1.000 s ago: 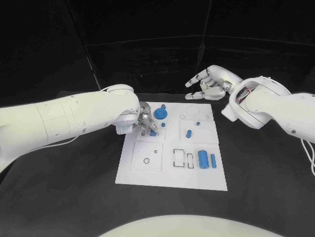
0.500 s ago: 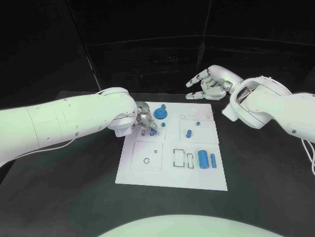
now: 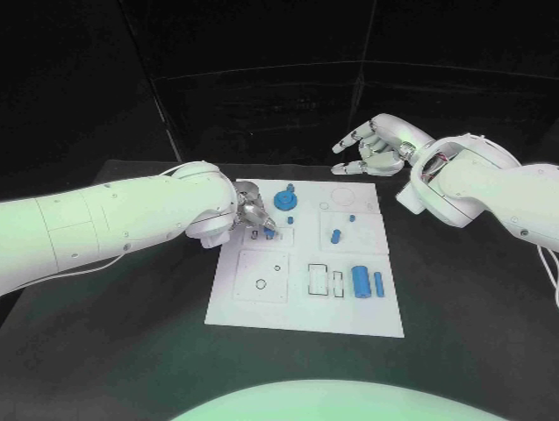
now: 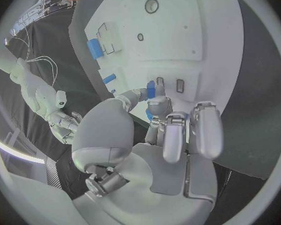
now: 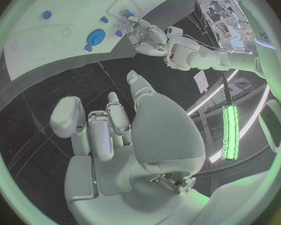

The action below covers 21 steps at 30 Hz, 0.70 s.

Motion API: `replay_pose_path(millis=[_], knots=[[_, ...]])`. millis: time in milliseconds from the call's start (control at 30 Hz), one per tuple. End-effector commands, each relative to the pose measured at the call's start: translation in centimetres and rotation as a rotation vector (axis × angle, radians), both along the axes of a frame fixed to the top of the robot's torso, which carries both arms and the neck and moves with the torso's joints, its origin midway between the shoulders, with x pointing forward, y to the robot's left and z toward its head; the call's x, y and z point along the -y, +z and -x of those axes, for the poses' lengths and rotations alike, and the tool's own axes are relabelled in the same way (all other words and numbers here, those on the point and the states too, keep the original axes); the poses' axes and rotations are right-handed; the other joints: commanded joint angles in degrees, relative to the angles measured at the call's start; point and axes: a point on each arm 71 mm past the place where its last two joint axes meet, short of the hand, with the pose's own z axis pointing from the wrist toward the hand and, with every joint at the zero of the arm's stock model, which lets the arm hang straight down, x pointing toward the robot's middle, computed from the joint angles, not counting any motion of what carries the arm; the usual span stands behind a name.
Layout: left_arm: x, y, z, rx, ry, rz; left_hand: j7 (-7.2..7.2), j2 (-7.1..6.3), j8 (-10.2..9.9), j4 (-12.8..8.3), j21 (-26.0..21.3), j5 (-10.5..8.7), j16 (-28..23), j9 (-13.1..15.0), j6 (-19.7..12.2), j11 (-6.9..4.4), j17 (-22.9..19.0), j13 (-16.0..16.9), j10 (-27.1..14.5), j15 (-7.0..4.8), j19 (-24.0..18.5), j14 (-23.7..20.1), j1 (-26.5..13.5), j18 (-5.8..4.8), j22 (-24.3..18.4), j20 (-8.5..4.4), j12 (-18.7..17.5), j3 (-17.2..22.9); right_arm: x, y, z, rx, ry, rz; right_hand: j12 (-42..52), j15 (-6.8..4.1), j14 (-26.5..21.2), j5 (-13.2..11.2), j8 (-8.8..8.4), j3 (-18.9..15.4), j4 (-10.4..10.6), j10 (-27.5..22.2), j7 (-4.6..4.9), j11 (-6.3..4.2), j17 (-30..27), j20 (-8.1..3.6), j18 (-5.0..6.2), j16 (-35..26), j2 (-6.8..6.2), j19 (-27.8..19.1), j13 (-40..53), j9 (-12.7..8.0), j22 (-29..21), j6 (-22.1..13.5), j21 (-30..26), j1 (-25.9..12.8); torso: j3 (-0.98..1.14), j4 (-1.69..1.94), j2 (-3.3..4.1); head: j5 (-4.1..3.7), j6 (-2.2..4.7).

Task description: Assemble the parts on the task board

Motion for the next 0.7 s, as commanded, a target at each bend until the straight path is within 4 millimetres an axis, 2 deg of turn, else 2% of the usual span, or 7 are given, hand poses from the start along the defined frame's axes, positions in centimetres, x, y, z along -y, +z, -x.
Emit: replay_pose_path(millis=[33,200,367,700], knots=[[-0.25,-0.01,-0.11,0.041,0.027,-0.005,-0.25,0.04,0.3,-8.5,0.3,0.22,0.4,0.1,0.2,-0.14,15.1,0.0,0.6,-0.29,0.7,6.1,0.6,-0.58,0.2,-0.17,0.1,8.7,0.02,0.13,-0.03,0.003,0.005,0.000,0.0,-0.13,3.7,0.3,0.13,-0.4,0.0,-0.1,-0.10,-0.12,5.5,-0.10,0.67,-0.3,0.25,-0.2,0.1,0.1,0.0,0.3,-0.3,0.1,-0.01,-0.04,0.04,0.16,-0.05],[-0.39,-0.48,0.00,0.035,0.037,-0.009,-0.28,0.00,0.3,-8.6,0.3,0.29,0.4,0.1,0.3,-0.16,15.1,0.1,0.6,-0.30,0.7,6.1,0.6,-0.59,0.2,-0.18,0.2,8.7,0.09,0.12,-0.06,0.004,0.003,0.000,0.0,-0.13,3.7,0.3,0.13,-0.4,0.0,-0.1,-0.10,-0.12,5.5,-0.10,0.67,-0.3,0.25,-0.2,0.1,0.1,0.0,0.3,-0.3,0.1,-0.07,-0.13,0.10,0.20,-0.08],[-0.22,-0.71,0.03,0.031,0.037,-0.012,-0.29,-0.02,0.3,-8.6,0.3,0.33,0.4,0.1,0.3,-0.17,15.1,0.1,0.6,-0.31,0.7,6.1,0.7,-0.58,0.2,-0.19,0.2,8.8,0.11,0.12,-0.08,0.005,0.002,0.000,0.0,-0.13,3.7,0.3,0.14,-0.4,0.1,-0.2,-0.10,-0.12,5.5,-0.10,0.67,-0.3,0.26,-0.2,0.0,0.1,-0.1,0.3,-0.3,0.0,-0.05,-0.18,0.11,0.22,-0.22],[0.04,-0.84,-0.10,0.043,0.019,-0.045,-0.30,-0.03,0.4,-8.6,0.3,0.36,0.4,0.1,0.3,-0.18,15.1,0.0,0.6,-0.32,0.7,6.1,0.7,-0.58,0.2,-0.20,0.1,8.8,0.05,0.11,-0.10,0.004,0.003,0.001,-0.1,-0.14,3.7,0.4,0.17,-0.6,0.2,-0.2,-0.11,-0.13,5.5,-0.11,0.69,-0.3,0.28,-0.3,-0.1,0.1,-0.2,0.3,-0.4,-0.1,-0.03,-0.10,0.12,0.18,-0.45]])
